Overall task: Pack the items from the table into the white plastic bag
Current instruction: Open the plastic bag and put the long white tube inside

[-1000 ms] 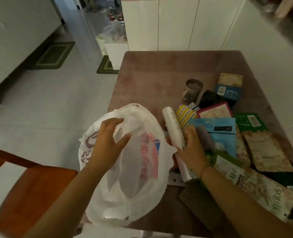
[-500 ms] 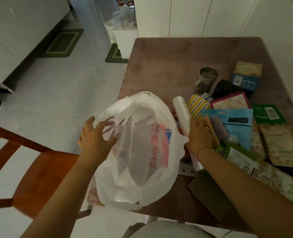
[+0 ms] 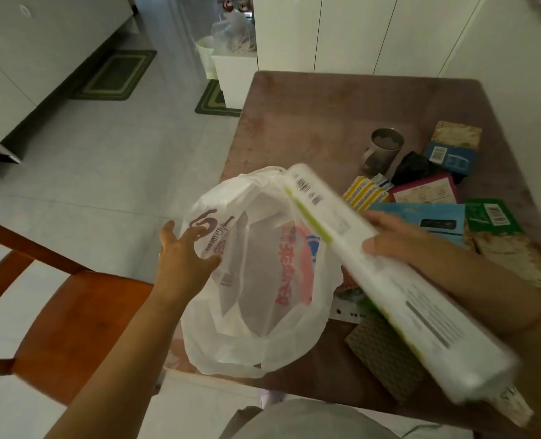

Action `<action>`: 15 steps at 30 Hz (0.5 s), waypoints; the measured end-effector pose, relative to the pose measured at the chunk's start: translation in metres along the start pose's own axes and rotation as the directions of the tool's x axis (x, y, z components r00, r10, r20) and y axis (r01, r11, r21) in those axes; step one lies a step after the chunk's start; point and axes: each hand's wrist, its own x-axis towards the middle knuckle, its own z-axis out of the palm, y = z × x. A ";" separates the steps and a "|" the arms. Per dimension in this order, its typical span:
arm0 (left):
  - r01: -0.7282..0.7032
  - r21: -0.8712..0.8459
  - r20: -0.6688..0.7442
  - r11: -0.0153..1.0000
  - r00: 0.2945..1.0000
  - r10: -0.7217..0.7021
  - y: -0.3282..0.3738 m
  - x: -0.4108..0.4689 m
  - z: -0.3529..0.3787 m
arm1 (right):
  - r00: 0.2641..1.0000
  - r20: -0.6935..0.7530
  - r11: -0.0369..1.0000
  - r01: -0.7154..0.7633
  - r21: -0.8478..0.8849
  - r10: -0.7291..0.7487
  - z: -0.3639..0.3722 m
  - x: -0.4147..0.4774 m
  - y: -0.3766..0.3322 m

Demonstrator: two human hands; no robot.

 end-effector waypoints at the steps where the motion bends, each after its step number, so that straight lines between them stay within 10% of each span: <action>1: 0.002 -0.002 0.013 1.000 1.000 -0.001 0.000 0.000 0.001 | 0.997 0.069 1.000 -0.012 -0.028 0.014 0.006 -0.002 0.001; 7: 0.001 -0.008 0.060 1.000 0.998 -0.001 0.002 -0.004 0.006 | 0.932 0.291 0.941 -0.279 0.192 0.217 0.053 0.013 0.020; 15: -0.056 -0.068 0.024 0.996 0.998 0.058 0.005 -0.008 0.009 | 0.940 -0.133 0.927 -0.274 0.256 0.314 0.118 0.120 0.038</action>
